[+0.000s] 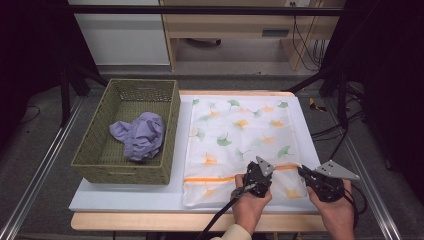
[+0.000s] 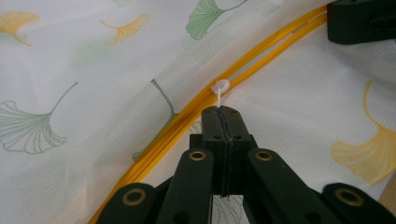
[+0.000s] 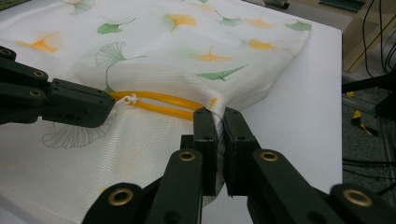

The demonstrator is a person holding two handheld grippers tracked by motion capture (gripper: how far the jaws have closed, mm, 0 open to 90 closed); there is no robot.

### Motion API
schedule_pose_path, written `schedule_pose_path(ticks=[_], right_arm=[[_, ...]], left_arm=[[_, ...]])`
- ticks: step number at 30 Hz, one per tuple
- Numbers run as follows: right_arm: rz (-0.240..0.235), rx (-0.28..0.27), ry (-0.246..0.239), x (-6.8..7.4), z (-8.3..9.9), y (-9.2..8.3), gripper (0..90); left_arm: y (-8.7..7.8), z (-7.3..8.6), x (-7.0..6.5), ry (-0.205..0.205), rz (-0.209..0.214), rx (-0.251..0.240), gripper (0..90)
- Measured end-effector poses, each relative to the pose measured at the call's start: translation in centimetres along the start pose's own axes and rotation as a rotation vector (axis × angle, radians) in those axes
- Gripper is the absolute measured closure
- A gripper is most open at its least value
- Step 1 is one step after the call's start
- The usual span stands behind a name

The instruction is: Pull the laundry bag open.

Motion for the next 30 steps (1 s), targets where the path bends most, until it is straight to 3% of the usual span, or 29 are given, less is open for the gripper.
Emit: schedule_pose_path(ticks=[13, 18, 30], right_arm=[[-0.074, -0.029, 0.019, 1.1, -0.5, -1.1, 85.9], [-0.110, -0.038, 0.026, 1.7, -0.8, -1.2, 85.9], [-0.138, -0.040, 0.021, 2.2, -0.8, -1.3, 85.9]], left_arm=[[0.3, 0.3, -0.1, 0.005, -0.004, 0.014, 89.6], [0.5, 0.3, 0.1, 0.000, -0.009, -0.002, 89.4], [1.0, 0.0, 0.3, -0.015, -0.017, -0.040, 84.2]])
Point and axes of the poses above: each handheld gripper's, and its own axes: y roughly forward along the jaws, z roughly out of its underside, x roughly to its left, the point moved 4 cm from there along y, roughly forward along the jaws, and after that the axes turned 12 degrees about y, right-handed, at the moved point
